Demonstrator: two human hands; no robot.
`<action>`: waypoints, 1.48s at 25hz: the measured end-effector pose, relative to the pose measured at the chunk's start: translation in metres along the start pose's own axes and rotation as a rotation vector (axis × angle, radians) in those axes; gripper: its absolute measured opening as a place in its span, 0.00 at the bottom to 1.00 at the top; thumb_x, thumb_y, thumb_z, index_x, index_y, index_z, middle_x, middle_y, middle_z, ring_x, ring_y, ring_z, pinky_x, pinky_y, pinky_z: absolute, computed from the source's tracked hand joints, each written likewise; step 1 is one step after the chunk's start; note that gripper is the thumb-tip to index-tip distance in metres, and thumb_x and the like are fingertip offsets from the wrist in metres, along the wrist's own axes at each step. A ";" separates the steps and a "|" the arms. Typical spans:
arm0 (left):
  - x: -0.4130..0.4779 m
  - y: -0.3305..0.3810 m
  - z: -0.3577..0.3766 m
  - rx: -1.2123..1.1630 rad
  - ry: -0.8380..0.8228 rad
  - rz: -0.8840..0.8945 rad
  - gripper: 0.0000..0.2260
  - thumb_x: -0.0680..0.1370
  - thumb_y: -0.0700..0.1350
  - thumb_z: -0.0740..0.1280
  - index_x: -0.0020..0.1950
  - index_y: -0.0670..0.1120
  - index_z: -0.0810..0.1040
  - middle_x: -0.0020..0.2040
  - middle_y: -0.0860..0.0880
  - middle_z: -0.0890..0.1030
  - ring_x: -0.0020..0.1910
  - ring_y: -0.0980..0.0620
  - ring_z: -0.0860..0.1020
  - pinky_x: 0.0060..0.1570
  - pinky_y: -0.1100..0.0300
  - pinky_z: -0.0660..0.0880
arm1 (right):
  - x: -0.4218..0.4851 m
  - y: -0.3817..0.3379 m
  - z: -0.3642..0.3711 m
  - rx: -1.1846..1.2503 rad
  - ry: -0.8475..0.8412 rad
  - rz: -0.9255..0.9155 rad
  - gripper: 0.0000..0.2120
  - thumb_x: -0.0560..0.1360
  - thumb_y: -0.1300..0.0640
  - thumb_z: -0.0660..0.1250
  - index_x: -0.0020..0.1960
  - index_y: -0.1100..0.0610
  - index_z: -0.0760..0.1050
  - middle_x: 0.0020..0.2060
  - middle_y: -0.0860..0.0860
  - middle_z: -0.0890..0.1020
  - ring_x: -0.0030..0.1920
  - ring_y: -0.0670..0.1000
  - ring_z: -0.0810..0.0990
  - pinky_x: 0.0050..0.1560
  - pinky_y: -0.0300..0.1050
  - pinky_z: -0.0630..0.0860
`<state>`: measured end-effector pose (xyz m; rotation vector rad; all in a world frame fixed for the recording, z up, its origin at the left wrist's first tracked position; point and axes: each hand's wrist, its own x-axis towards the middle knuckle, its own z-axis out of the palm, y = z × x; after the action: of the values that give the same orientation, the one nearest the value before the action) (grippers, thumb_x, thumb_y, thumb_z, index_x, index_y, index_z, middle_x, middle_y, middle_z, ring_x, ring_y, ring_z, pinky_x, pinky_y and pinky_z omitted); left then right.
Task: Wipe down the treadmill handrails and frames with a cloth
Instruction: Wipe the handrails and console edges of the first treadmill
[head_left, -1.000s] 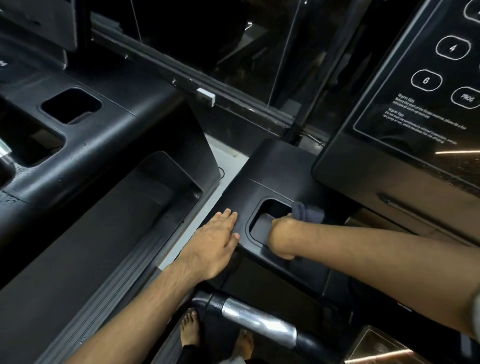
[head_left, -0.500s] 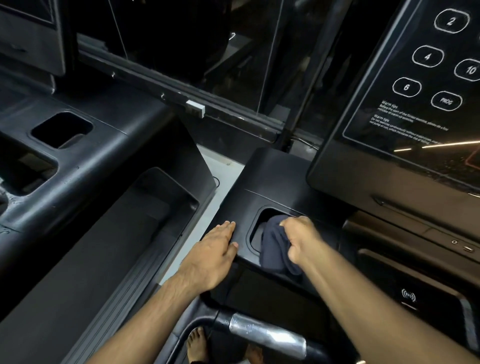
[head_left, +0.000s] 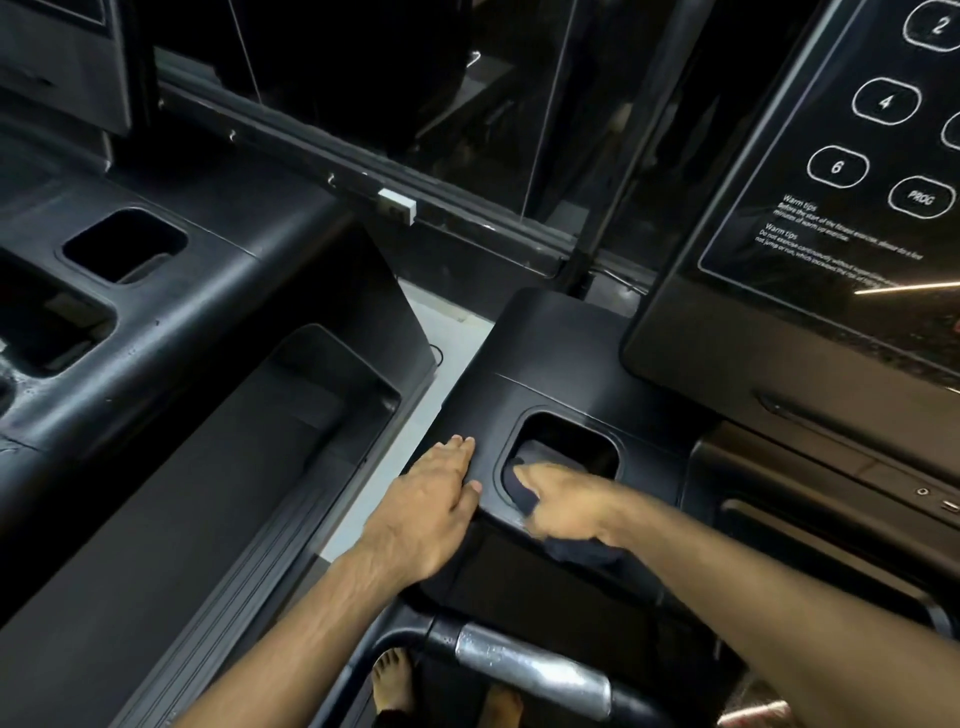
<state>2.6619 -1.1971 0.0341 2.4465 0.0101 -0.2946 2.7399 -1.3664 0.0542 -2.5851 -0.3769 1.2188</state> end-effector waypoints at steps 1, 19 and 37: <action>-0.001 -0.001 0.002 0.016 -0.009 -0.006 0.26 0.84 0.52 0.53 0.80 0.49 0.50 0.80 0.52 0.52 0.79 0.56 0.48 0.77 0.57 0.48 | -0.005 0.005 -0.006 -0.145 -0.071 -0.063 0.10 0.70 0.64 0.65 0.47 0.53 0.70 0.47 0.56 0.79 0.48 0.58 0.81 0.40 0.49 0.74; -0.006 -0.010 0.003 0.003 -0.050 0.037 0.25 0.85 0.51 0.51 0.80 0.49 0.49 0.80 0.54 0.45 0.77 0.59 0.41 0.75 0.63 0.42 | 0.020 0.040 -0.041 -1.897 0.043 -0.474 0.26 0.83 0.50 0.59 0.79 0.52 0.60 0.80 0.50 0.57 0.81 0.54 0.44 0.62 0.76 0.22; -0.053 -0.036 0.007 -0.225 -0.056 0.009 0.24 0.84 0.49 0.55 0.80 0.50 0.52 0.79 0.56 0.48 0.75 0.65 0.43 0.72 0.67 0.42 | -0.108 0.038 0.005 -1.080 0.329 -0.684 0.29 0.74 0.61 0.69 0.74 0.49 0.70 0.77 0.48 0.67 0.78 0.53 0.61 0.66 0.62 0.68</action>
<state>2.6061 -1.1696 0.0180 2.2138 0.0075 -0.3397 2.6737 -1.4376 0.1151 -2.8382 -2.0673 0.3215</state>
